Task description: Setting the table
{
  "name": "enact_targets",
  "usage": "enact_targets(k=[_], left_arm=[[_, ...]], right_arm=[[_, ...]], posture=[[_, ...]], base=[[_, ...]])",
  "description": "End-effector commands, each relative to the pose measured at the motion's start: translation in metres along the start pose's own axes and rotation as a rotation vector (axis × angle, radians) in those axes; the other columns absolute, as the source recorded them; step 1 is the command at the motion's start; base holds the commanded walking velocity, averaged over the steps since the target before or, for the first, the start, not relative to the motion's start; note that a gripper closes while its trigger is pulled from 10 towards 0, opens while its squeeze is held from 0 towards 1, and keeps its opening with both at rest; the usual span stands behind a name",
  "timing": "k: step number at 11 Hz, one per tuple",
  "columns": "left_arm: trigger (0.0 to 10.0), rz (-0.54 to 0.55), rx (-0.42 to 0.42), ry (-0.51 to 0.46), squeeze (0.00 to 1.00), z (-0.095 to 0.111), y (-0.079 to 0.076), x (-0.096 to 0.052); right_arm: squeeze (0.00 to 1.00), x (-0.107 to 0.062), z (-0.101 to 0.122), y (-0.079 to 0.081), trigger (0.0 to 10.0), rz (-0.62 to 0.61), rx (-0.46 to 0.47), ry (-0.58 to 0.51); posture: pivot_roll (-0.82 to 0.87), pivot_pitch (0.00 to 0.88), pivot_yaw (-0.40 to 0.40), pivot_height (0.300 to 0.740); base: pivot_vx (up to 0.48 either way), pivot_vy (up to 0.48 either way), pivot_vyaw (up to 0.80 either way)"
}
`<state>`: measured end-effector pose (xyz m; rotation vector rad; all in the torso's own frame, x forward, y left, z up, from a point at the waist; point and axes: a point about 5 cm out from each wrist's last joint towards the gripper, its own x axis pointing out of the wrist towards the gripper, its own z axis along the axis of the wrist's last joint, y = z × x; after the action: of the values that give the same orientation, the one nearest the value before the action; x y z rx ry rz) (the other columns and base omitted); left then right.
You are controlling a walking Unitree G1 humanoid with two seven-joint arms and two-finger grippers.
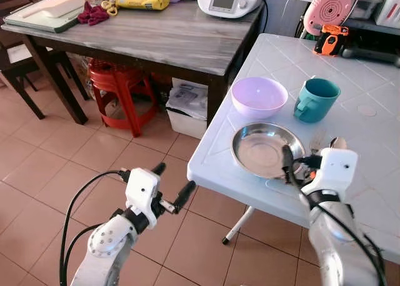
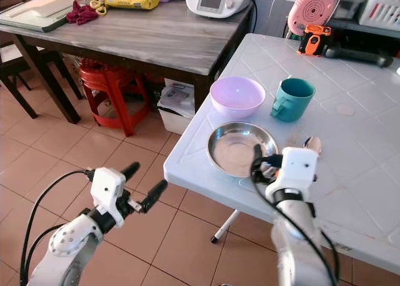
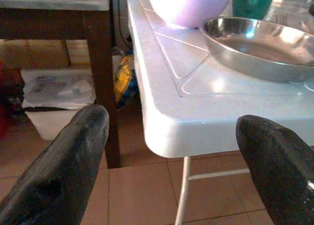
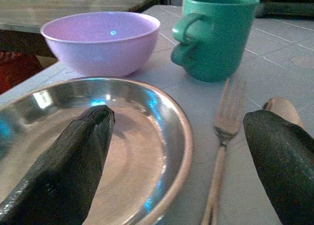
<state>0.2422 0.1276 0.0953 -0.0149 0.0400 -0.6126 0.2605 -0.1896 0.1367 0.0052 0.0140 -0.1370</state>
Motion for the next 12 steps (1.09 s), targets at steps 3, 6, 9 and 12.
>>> enact_targets(k=[3,6,9,12], left_arm=[[10.0,-0.037,0.006,-0.026,0.0,0.005,-0.001,-0.001],[10.0,-0.046,0.0,-0.033,0.0,0.005,-0.003,0.005],[10.0,-0.043,0.001,-0.036,0.0,0.005,-0.004,0.005],[10.0,-0.04,-0.005,-0.037,0.0,0.003,-0.006,0.004]], right_arm=[[0.0,0.006,-0.001,-0.004,10.0,-0.017,0.066,0.046],[0.0,0.014,-0.003,0.004,10.0,0.031,0.126,0.088],[0.0,0.018,-0.01,0.014,10.0,0.091,0.143,0.146],[0.0,0.016,-0.017,0.018,0.0,0.12,0.159,0.186]], posture=[[-0.05,0.138,0.034,0.74],[-0.05,0.139,0.038,0.74],[-0.05,0.141,0.033,0.74],[-0.04,0.141,0.03,0.74]], base=[[0.0,0.0,0.0],[0.0,0.0,0.0],[0.0,0.0,0.0],[0.0,0.0,0.0]])
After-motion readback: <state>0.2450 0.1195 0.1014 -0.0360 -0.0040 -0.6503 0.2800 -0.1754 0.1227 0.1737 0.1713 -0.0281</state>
